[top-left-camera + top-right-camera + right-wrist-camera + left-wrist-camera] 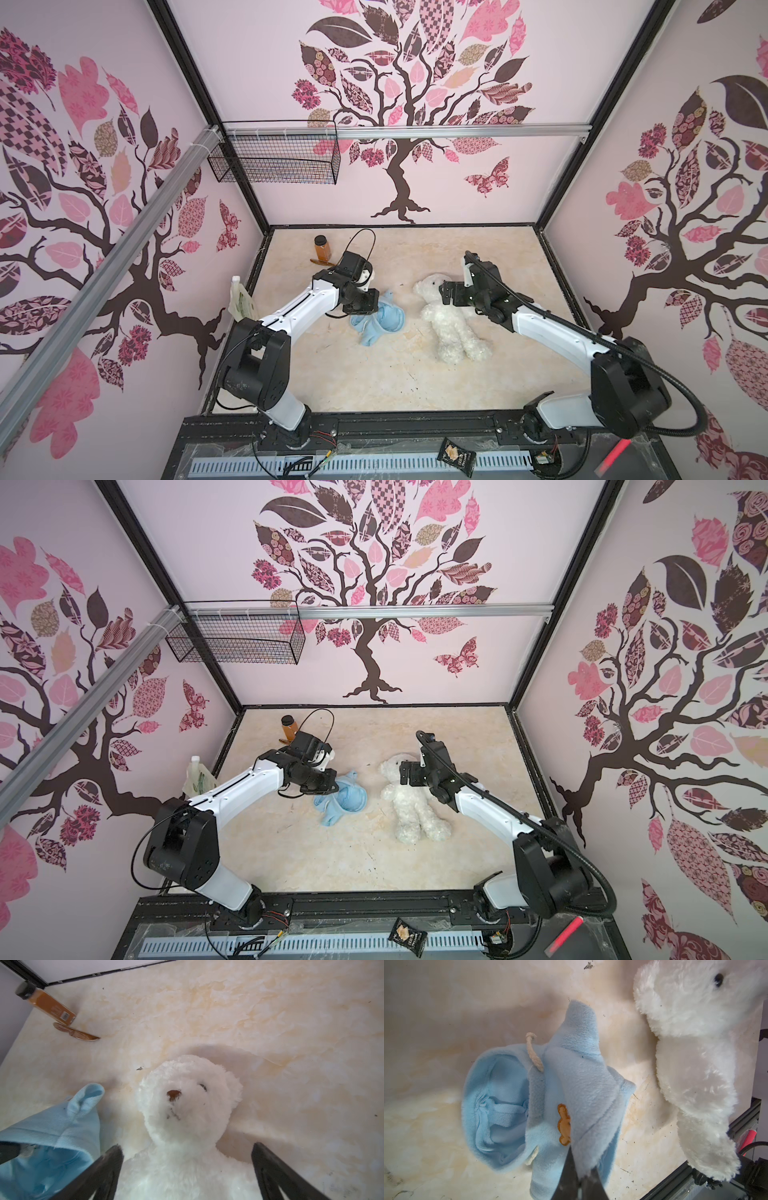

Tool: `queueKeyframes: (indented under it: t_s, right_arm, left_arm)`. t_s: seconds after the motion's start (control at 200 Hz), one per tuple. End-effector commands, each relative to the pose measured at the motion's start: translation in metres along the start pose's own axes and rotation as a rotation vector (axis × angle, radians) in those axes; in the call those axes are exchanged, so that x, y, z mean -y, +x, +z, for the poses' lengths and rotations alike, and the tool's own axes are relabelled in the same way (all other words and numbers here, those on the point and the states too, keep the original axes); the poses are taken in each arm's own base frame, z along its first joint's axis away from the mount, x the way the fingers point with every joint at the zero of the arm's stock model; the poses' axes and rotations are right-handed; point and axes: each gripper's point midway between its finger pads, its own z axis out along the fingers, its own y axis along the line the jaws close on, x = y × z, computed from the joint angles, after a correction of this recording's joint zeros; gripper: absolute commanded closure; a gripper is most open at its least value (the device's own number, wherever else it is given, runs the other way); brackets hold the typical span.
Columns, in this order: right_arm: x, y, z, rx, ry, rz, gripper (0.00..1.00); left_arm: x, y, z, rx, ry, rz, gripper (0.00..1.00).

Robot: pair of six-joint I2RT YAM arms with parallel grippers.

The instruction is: Dress the teddy bear

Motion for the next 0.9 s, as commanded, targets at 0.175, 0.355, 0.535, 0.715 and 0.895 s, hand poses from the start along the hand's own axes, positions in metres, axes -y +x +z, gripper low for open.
queueKeyframes:
  t_s: [0.175, 0.355, 0.535, 0.715, 0.895]
  right_arm:
    - [-0.010, 0.024, 0.058, -0.158, -0.023, -0.019, 0.00]
    - [-0.011, 0.036, 0.068, -0.183, -0.049, -0.031, 0.12]
    - [-0.033, 0.022, 0.024, -0.016, -0.214, -0.090, 0.51]
    - [-0.073, 0.020, -0.054, 0.188, -0.518, -0.162, 0.59]
    - [-0.100, 0.037, -0.097, 0.237, -0.613, -0.287, 0.64]
  left_arm:
    - [0.014, -0.007, -0.013, 0.039, 0.066, 0.036, 1.00]
    - [0.017, -0.006, -0.014, 0.041, 0.083, 0.034, 1.00]
    - [0.020, -0.008, -0.019, 0.055, 0.096, 0.043, 1.00]
    - [0.023, -0.018, -0.037, 0.108, 0.147, 0.086, 1.00]
    - [0.015, -0.016, -0.048, 0.111, 0.078, 0.194, 1.00]
